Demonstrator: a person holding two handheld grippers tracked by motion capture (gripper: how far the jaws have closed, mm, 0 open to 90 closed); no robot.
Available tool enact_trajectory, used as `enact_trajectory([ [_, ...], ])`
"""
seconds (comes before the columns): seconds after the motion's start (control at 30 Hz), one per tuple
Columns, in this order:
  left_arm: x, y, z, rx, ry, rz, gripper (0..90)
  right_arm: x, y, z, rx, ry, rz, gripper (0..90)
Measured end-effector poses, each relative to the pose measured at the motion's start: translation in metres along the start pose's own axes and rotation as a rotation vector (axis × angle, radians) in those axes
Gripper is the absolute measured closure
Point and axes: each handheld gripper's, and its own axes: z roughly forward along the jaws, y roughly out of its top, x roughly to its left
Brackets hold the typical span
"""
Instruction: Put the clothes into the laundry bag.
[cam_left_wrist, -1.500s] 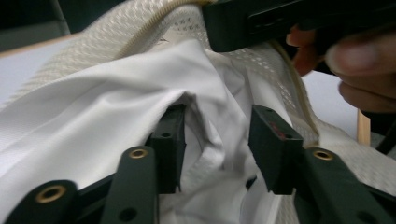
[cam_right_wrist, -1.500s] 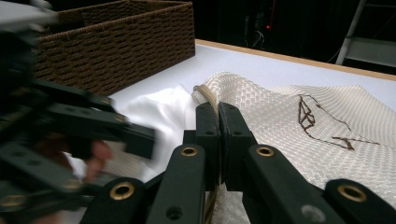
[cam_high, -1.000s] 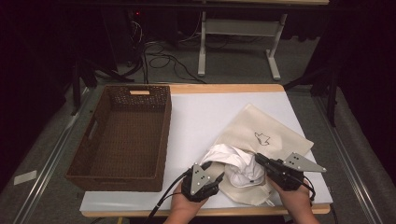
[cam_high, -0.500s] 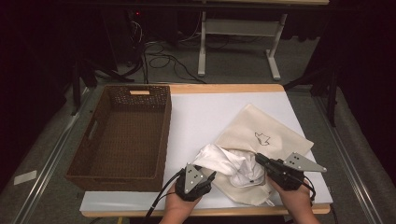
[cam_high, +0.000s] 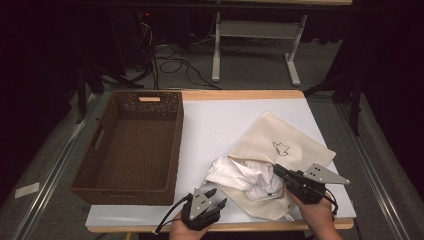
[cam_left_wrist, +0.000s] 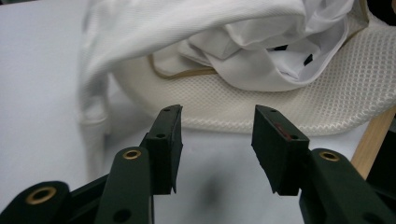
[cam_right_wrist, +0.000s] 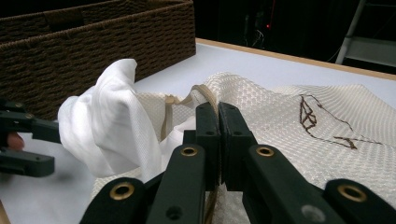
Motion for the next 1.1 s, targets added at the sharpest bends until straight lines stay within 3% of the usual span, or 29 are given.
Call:
enact_trajectory([
  [0.07,0.005,-0.001,-0.007,-0.010,0.012,-0.031,52.8,0.000,0.000,0.000,-0.001,0.003,0.000,89.1],
  [0.27,0.008,0.000,-0.010,-0.017,0.084,-0.017,39.9,0.001,0.001,0.000,0.001,0.003,-0.001,89.0],
  [0.4,0.007,0.006,-0.016,-0.042,0.088,0.000,39.8,0.000,0.000,0.000,0.000,0.005,-0.002,89.0],
  [0.47,0.008,0.012,-0.021,-0.056,0.057,-0.016,44.1,0.000,0.000,0.000,0.002,0.004,-0.004,89.0],
  [0.57,0.006,0.019,-0.022,-0.073,0.066,0.012,43.5,0.000,0.001,0.001,0.002,0.005,-0.003,89.0],
  [0.63,0.006,0.021,-0.020,-0.065,0.092,0.029,39.8,0.001,0.001,0.001,0.002,0.007,0.000,89.0],
  [0.73,0.009,0.023,-0.014,-0.053,0.107,0.022,35.7,0.001,0.001,0.000,0.000,0.004,-0.009,89.0],
  [0.8,0.013,0.025,-0.007,-0.026,0.121,0.010,32.5,0.001,0.001,0.000,0.001,0.004,-0.008,89.0],
  [0.9,0.020,0.027,0.007,0.022,0.175,-0.001,30.1,0.002,0.000,0.001,0.004,0.003,-0.007,89.0],
  [0.97,0.025,0.027,0.013,0.039,0.220,-0.013,34.4,0.002,0.000,0.002,0.004,0.003,-0.007,89.0],
  [1.0,0.026,0.027,0.014,0.036,0.221,-0.019,46.0,0.002,0.000,0.002,0.005,0.002,-0.007,89.0],
  [1.07,0.029,0.028,0.015,0.020,0.212,-0.045,57.6,0.002,0.000,0.001,0.007,0.001,-0.012,89.0],
  [1.1,0.028,0.030,0.014,0.005,0.221,-0.043,69.6,0.001,0.000,0.002,0.005,0.002,-0.012,89.0],
])
